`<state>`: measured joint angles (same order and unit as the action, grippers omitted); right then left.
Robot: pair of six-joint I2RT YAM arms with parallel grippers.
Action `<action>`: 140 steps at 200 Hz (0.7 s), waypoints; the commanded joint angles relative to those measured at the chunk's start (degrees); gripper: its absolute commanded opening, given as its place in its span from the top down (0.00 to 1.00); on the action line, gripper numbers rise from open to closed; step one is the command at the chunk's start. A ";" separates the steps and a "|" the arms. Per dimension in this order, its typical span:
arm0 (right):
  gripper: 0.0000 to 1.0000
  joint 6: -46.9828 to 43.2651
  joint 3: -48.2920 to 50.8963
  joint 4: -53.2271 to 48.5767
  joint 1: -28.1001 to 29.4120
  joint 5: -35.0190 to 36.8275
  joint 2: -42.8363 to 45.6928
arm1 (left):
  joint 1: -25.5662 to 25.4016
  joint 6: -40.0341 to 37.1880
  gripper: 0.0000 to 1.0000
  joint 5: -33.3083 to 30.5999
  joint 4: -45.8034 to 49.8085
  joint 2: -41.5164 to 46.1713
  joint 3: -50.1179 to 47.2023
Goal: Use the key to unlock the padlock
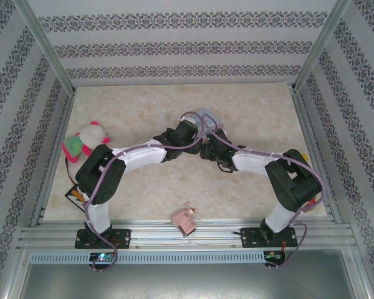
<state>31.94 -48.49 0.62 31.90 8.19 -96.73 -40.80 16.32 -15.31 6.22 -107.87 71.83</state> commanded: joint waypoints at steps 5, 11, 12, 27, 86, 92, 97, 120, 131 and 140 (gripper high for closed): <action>0.39 -3.36 -2.60 -1.52 0.88 1.44 -2.59 | 1.07 -0.63 0.01 -0.41 6.79 -1.55 -2.23; 0.39 -3.31 -2.78 -1.59 0.88 1.55 -3.03 | 1.07 -0.58 0.01 -0.29 6.79 -1.55 -2.35; 0.39 -3.26 -2.81 -1.59 0.88 1.56 -3.12 | 1.07 -0.54 0.01 -0.31 6.79 -1.55 -2.38; 0.39 -2.80 -3.18 -2.10 0.71 1.94 -4.14 | 1.16 -0.41 0.01 -0.16 6.86 -1.51 -2.47; 0.45 -0.83 -1.86 -1.32 -1.80 2.15 -5.59 | 1.44 -0.15 0.01 -0.25 6.97 -1.20 -3.18; 0.48 -0.75 -1.56 -0.86 -2.18 1.89 -5.34 | 1.42 -0.14 0.01 -0.29 6.97 -1.07 -3.27; 0.51 -0.82 -1.44 -0.64 -2.59 1.76 -5.17 | 1.42 -0.15 0.01 -0.33 6.97 -1.02 -3.29; 0.65 -0.74 -1.26 0.35 -4.28 0.82 -4.53 | 1.51 -0.06 0.01 -0.46 6.97 -0.66 -3.78; 0.68 -0.45 -1.26 1.23 -5.28 -0.56 -4.42 | 1.51 -0.06 0.01 -0.46 6.89 -0.46 -4.01; 0.70 -0.22 -1.33 1.93 -5.85 -1.49 -4.26 | 1.51 -0.06 0.01 -0.54 6.88 -0.31 -4.15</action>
<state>31.53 -50.26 -0.45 28.36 7.51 -101.19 -40.27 16.97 -15.09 5.15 -107.50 70.81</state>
